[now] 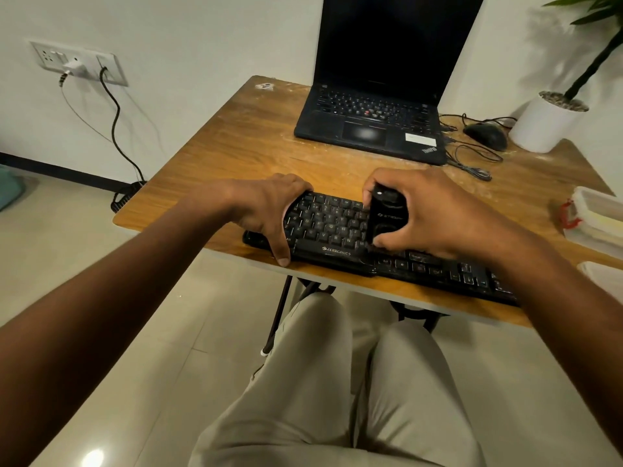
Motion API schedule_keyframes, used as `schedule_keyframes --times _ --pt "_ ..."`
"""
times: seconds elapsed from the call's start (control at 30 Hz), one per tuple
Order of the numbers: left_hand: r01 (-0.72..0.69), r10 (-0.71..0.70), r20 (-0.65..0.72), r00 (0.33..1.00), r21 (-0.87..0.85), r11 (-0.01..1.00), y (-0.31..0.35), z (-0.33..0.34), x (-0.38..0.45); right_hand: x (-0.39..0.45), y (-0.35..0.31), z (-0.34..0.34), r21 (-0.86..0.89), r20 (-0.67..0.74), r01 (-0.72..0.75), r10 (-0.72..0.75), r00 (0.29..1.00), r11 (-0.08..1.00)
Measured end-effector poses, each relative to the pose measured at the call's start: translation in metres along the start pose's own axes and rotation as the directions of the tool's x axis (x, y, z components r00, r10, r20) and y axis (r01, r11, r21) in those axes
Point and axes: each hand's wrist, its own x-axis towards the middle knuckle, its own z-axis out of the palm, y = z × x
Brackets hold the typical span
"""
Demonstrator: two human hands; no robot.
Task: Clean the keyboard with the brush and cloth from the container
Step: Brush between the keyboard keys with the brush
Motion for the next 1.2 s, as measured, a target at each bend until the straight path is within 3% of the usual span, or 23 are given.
schedule_keyframes --times 0.13,0.2,0.33,0.5,0.57,0.67,0.8,1.0,1.13,1.2 --pt "0.007 -0.007 -0.005 1.0 0.01 1.0 0.002 0.0 -0.002 0.012 -0.02 0.019 0.22 -0.17 0.075 -0.038 0.985 0.973" --pt "0.005 -0.005 -0.009 1.0 0.016 1.0 0.003 0.0 -0.002 0.018 -0.027 0.036 0.271 -0.177 0.119 -0.072 0.982 0.955" --pt "0.0 0.0 -0.008 1.0 0.008 1.0 0.003 0.0 -0.002 0.012 -0.015 0.037 0.212 -0.085 0.069 -0.052 0.995 0.975" --pt "0.001 -0.001 -0.002 1.0 0.001 1.0 -0.001 0.0 0.0 -0.008 0.005 0.004 -0.033 0.079 -0.017 0.02 0.997 0.999" --pt "0.002 -0.002 -0.003 1.0 0.001 1.0 0.0 0.001 0.0 -0.01 0.003 0.0 -0.005 0.02 -0.011 0.011 1.0 1.0" --pt "0.006 -0.006 -0.005 1.0 0.0 1.0 0.001 0.001 0.0 -0.005 -0.012 0.014 0.169 -0.106 0.04 -0.022 0.994 0.985" --pt "0.008 -0.008 -0.007 1.0 0.003 1.0 0.003 0.001 -0.002 -0.005 -0.015 0.036 0.216 -0.095 0.09 -0.07 0.993 0.972" --pt "0.003 -0.003 -0.002 1.0 0.002 1.0 0.002 0.001 -0.001 -0.03 0.017 0.001 0.012 0.028 -0.024 0.024 0.999 1.0" --pt "0.007 -0.007 0.0 1.0 0.013 1.0 0.002 0.0 -0.001 -0.037 0.014 -0.009 0.117 -0.129 -0.007 0.023 0.991 0.993" --pt "0.012 -0.012 0.004 1.0 0.015 1.0 0.003 0.0 -0.001 -0.036 0.008 0.001 0.205 -0.129 0.028 -0.002 0.992 0.978"
